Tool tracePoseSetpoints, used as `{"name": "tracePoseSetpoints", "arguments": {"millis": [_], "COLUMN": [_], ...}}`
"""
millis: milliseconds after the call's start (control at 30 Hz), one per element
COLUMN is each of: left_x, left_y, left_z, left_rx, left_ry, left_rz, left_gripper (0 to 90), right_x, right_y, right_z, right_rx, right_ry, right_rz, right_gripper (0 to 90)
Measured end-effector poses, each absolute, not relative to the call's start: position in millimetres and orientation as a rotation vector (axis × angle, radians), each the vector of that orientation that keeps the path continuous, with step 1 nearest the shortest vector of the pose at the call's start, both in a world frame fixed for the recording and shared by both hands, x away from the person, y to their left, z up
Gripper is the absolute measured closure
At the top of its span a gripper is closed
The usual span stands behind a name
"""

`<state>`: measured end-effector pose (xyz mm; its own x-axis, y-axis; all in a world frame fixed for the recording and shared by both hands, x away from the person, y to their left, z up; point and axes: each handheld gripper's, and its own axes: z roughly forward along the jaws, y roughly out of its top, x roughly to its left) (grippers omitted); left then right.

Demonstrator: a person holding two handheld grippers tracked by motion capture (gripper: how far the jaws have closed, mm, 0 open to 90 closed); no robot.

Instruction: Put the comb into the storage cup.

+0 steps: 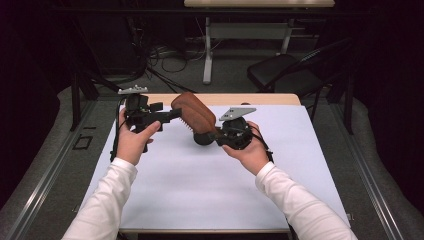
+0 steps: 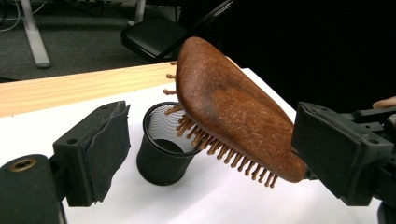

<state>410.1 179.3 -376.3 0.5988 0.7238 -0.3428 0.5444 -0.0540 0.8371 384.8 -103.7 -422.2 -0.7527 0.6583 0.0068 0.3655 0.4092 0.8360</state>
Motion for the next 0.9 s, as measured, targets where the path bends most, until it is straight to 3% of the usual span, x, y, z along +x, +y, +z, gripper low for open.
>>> {"name": "tracePoseSetpoints", "arguments": {"millis": [900], "left_x": [429.4], "left_y": [172.2], "left_z": [-381.6], "left_rx": [1.646], "left_ry": [1.134], "left_rz": [0.025], "left_gripper": [15.1], "right_x": [388.4], "right_y": [-105.4], "right_z": [-424.9], "right_rx": [0.894], "right_ry": [2.307], "right_rz": [1.325], "right_gripper": [71.9]}}
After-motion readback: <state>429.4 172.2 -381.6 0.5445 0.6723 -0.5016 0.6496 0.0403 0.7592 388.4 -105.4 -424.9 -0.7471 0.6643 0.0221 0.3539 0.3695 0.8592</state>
